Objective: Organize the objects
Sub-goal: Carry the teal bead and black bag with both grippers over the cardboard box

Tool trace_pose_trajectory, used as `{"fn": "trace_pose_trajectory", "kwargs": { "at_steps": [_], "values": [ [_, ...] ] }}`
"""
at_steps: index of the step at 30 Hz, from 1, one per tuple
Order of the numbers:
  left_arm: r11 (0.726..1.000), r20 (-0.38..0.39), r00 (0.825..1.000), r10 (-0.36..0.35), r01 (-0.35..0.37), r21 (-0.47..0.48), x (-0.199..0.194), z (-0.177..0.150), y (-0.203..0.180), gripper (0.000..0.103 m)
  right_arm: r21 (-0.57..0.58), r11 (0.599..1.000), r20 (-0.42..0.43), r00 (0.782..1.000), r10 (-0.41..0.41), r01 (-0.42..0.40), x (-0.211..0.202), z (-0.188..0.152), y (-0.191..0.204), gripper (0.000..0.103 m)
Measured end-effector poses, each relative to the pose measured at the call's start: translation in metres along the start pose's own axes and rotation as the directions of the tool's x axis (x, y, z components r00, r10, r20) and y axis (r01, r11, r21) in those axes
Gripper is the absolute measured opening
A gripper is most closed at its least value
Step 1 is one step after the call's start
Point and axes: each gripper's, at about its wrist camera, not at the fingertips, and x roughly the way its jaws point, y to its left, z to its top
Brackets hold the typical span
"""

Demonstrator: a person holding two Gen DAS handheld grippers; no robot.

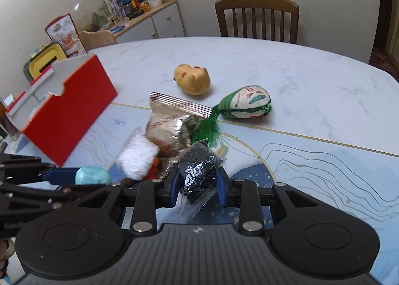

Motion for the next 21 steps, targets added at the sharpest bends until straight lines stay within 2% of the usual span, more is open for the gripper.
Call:
{"fn": "trace_pose_trajectory", "kwargs": {
  "at_steps": [10, 21],
  "values": [
    [0.998, 0.062, 0.998, -0.028, 0.032, -0.053, -0.046, 0.023, 0.016, 0.032, 0.04, 0.998, 0.079, 0.996, 0.044, -0.048, -0.062, -0.001, 0.034, 0.029],
    [0.997, 0.073, 0.996, -0.042, 0.046, -0.063, -0.08, 0.031, 0.058, 0.032, 0.073, 0.997, 0.144, 0.989, 0.019, -0.029, -0.102, -0.001, 0.08, 0.029]
  ]
}}
